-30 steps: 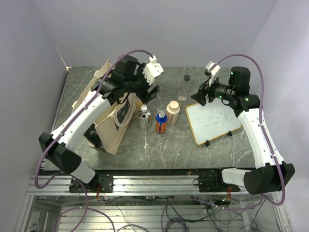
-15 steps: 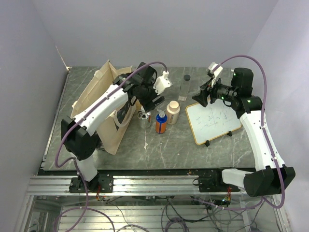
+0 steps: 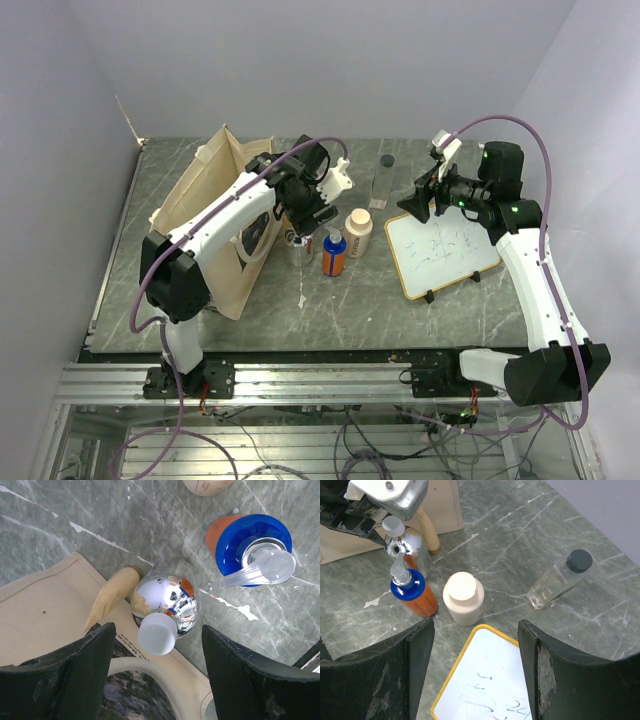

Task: Place the personal care products into the canvas bag
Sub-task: Pick up the care product from the center of the board.

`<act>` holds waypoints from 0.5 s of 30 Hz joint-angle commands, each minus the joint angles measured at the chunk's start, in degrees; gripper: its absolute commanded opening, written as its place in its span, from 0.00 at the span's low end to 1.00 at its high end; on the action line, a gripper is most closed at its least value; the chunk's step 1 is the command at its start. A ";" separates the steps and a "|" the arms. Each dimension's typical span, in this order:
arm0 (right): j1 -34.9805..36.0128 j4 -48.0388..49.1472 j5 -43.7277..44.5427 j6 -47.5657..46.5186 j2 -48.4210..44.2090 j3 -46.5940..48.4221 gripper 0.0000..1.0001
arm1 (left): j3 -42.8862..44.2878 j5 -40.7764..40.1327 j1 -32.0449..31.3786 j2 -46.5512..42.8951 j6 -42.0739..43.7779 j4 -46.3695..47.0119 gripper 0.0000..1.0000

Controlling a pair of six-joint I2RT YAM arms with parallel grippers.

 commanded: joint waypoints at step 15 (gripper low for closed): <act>-1.30 1.21 -2.60 1.28 0.02 -0.90 0.68 | -3.09 -0.39 -0.35 0.94 -2.96 -0.17 0.72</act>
